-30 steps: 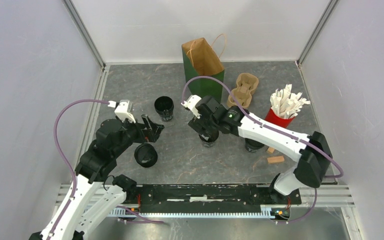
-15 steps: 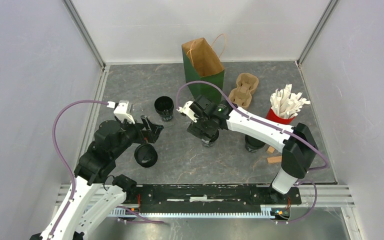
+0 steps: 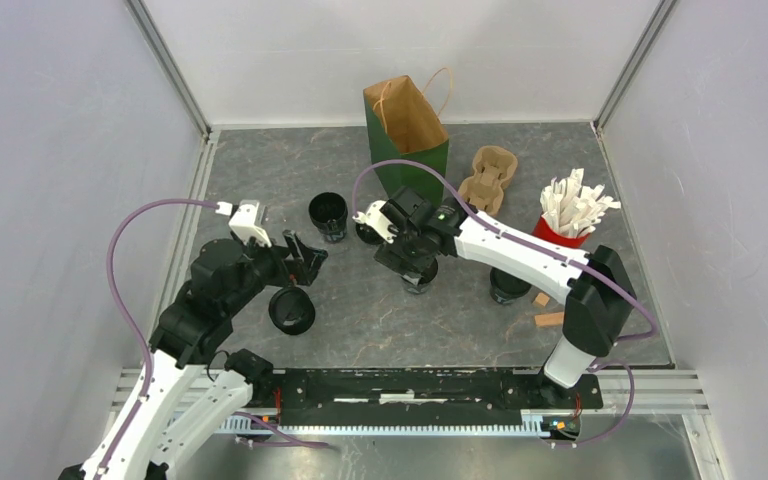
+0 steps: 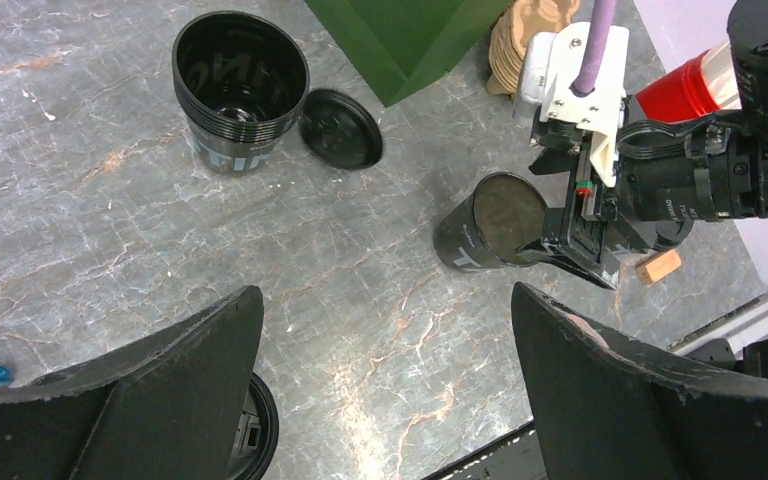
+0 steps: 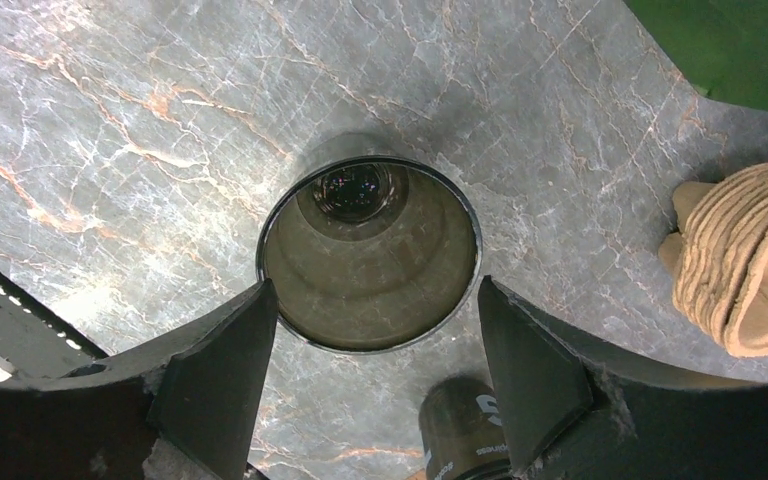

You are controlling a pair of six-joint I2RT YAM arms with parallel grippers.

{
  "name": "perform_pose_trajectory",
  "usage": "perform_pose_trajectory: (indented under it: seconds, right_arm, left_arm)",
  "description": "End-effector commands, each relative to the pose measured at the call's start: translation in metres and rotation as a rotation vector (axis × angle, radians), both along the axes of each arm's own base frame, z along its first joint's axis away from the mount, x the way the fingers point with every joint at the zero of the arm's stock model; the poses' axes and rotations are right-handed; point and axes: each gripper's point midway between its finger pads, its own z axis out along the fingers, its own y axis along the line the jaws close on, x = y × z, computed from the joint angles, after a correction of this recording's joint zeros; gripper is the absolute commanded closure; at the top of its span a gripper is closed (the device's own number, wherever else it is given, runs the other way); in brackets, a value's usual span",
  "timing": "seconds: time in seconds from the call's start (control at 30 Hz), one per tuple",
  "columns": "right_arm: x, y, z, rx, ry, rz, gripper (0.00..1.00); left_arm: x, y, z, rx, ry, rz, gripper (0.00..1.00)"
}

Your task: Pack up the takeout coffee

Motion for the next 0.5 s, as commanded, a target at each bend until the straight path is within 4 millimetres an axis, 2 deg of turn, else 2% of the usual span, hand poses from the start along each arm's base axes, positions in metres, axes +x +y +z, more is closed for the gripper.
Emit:
perform_pose_trajectory:
  seconds: [0.0, 0.1, 0.13, 0.27, 0.33, 0.47]
  right_arm:
    - [0.001, 0.009, 0.022, 0.115, -0.043, -0.012, 0.20]
    - [-0.004, 0.009, 0.034, 0.202, -0.074, -0.031, 0.20]
    - [-0.007, 0.008, 0.040, 0.238, -0.088, -0.035, 0.20]
    - [-0.014, 0.003, 0.064, 0.389, -0.173, -0.055, 0.18]
    - [-0.016, -0.002, 0.079, 0.462, -0.232, -0.067, 0.15]
    - [-0.020, -0.021, 0.117, 0.604, -0.381, -0.091, 0.13]
  left_arm:
    - [0.004, -0.009, 0.001, 0.020, -0.021, -0.056, 0.00]
    - [0.007, -0.024, -0.007, 0.011, 0.019, -0.123, 0.01]
    - [0.011, -0.028, -0.012, 0.026, 0.037, -0.138, 0.03]
    - [0.022, -0.053, -0.021, 0.084, 0.043, -0.299, 0.26]
    - [0.035, -0.061, -0.028, 0.098, 0.043, -0.316, 0.30]
    - [0.059, -0.081, -0.052, 0.184, 0.040, -0.367, 0.45]
